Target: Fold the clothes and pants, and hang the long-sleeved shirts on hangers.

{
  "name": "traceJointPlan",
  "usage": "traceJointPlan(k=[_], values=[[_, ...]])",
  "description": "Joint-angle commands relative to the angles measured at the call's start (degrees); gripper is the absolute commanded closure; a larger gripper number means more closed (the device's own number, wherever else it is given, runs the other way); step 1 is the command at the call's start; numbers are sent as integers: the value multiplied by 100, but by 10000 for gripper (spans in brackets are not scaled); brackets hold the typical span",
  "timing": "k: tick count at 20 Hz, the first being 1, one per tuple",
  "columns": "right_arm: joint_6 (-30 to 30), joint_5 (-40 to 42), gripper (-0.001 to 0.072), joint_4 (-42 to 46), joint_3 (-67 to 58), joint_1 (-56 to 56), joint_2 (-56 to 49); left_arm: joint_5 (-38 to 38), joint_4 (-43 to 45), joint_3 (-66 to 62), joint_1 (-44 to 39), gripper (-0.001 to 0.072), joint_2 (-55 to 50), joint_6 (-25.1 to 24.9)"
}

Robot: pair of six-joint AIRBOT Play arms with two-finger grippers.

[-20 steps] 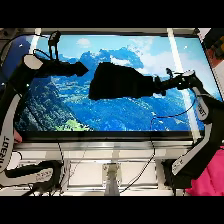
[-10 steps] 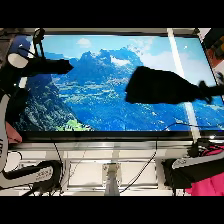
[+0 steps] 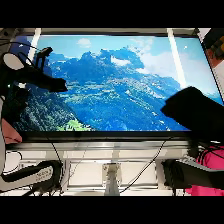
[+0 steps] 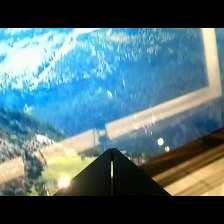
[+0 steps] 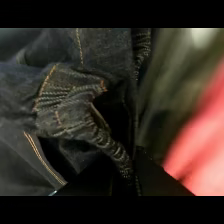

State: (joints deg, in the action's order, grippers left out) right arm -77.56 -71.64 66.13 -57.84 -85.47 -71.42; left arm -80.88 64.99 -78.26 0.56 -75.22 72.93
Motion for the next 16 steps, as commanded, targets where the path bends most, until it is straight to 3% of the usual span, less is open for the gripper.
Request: traceJointPlan(k=[1, 2, 3, 4, 7, 8, 10, 12, 13, 16], values=[[-258, 149, 576, 48, 129, -861, 256, -424, 142, 2, 2, 693, 9, 83], [-452, 72, 380, 50, 116, -887, 260, -424, 142, 2, 2, 694, 9, 83], [-625, 39, 257, 26, 55, -887, 260, -424, 142, 2, 2, 693, 9, 83], [-763, -35, 184, -83, -59, -876, 260, -424, 142, 2, 2, 694, 9, 83], [-872, -199, 180, -1016, -695, -868, 271, -424, 142, 2, 2, 693, 9, 83], [-837, -234, 213, -1360, -901, -798, 271, -424, 142, 2, 2, 693, 9, 83], [-498, -297, 465, -1578, -1137, -240, 271, -424, 144, 2, 2, 693, 9, 83], [-245, -470, 593, -1342, -1137, 739, 227, -424, 142, 2, 2, 693, 9, 83], [-240, -573, 695, -1051, -1137, 1392, 197, -424, 142, 2, 2, 693, 9, 83], [-238, -743, 691, -332, -1137, 3348, 184, -424, 142, 2, 2, 693, 9, 83]])
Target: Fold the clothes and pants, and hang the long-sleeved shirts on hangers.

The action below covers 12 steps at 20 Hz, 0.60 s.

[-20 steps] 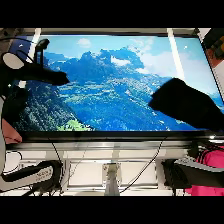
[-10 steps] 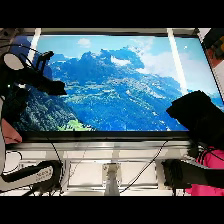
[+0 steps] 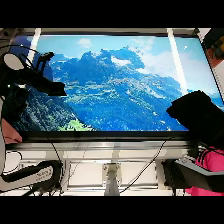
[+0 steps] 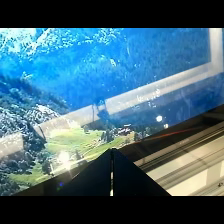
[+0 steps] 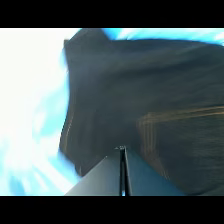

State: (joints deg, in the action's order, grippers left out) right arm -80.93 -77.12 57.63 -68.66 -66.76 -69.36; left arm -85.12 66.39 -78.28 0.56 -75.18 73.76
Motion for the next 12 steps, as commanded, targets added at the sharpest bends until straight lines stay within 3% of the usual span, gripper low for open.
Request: traceJointPlan(k=[1, 6, 12], values=[[96, -205, 691, 610, -55, 2107, -22, 0, 2, 4, 2, 694, 4, 0], [68, -87, 690, 710, -61, 4441, -28, 0, 4, 4, 2, 693, 4, 0], [68, 20, 689, 706, -61, 5569, -28, 0, 2, 4, 2, 693, 4, 0]])
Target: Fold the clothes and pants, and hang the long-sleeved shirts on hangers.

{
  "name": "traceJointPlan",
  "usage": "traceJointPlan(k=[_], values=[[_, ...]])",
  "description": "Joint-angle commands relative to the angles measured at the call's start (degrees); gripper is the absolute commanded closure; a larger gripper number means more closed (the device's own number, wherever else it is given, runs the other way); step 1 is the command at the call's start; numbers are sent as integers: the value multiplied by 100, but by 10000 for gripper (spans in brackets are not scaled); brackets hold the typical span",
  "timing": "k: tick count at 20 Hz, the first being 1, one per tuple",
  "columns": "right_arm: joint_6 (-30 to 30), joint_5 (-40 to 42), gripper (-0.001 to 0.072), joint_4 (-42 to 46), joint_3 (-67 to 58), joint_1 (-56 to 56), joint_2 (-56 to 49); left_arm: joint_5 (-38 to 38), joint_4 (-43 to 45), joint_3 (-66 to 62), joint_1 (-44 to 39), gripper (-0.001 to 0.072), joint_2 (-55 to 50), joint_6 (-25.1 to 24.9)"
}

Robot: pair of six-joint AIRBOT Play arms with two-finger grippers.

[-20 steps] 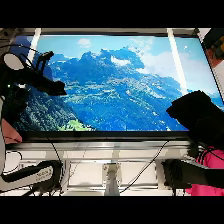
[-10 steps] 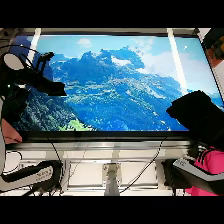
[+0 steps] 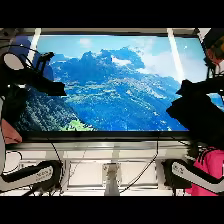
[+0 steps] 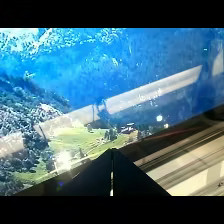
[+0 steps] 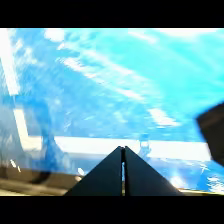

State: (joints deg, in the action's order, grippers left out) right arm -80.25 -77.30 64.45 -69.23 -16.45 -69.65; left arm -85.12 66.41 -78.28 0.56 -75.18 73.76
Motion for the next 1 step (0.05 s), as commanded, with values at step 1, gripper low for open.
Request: traceJointPlan(k=[1], values=[[0, 37, 689, 15, -7, 619, 0, 0, 0, 4, 2, 693, 4, 0]])
